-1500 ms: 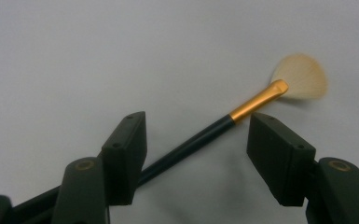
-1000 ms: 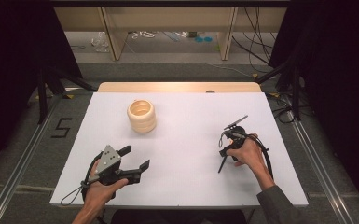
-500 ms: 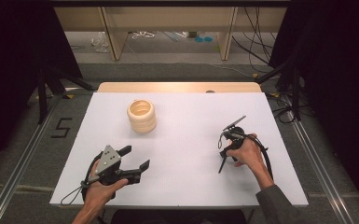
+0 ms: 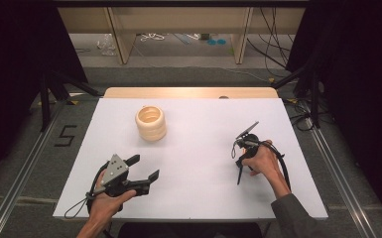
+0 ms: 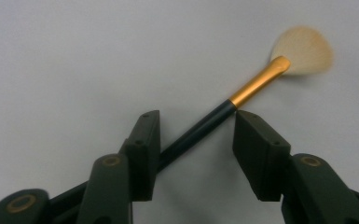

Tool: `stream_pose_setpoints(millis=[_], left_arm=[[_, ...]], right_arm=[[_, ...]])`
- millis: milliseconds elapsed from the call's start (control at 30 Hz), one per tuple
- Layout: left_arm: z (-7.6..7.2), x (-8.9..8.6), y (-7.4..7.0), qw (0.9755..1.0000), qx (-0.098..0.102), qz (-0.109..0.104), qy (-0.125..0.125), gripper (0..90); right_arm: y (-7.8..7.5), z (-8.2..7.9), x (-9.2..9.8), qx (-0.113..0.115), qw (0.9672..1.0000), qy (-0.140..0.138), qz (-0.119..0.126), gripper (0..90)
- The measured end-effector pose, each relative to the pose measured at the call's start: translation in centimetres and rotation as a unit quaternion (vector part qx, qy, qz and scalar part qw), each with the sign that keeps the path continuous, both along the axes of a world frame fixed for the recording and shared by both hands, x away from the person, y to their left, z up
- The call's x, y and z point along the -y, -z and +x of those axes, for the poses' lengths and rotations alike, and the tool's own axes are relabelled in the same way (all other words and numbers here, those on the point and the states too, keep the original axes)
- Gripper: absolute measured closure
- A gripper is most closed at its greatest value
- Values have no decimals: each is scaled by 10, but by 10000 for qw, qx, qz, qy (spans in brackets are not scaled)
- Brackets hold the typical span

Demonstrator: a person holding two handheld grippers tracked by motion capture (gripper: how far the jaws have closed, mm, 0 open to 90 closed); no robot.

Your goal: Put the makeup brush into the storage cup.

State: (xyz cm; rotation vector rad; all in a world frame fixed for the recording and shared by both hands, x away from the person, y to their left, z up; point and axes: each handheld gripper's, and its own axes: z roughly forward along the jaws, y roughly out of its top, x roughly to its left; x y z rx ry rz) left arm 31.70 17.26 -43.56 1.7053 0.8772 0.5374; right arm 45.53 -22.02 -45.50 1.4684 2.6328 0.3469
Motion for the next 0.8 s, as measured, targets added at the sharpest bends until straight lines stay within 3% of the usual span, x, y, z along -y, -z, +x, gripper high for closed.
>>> stream_pose_setpoints(millis=[67, 167, 233, 400, 800], left_arm=[[0, 0, 0, 10000, 2, 7, 8, 159], [0, 0, 0, 10000, 1, 10, 11, 159], [0, 0, 0, 10000, 0, 8, 9, 159], [0, 0, 0, 10000, 1, 2, 4, 160], [0, 0, 0, 10000, 2, 19, 14, 160]], right_arm=[[-1, 2, 0, -46, 10000, 6, -51, 562], [1, 4, 1, 73, 10000, -18, -36, 595], [-1, 5, 2, -60, 9999, -76, -78, 612], [0, 8, 4, -42, 10000, -58, -13, 668], [-2, 14, 6, -147, 9996, -195, -142, 748]])
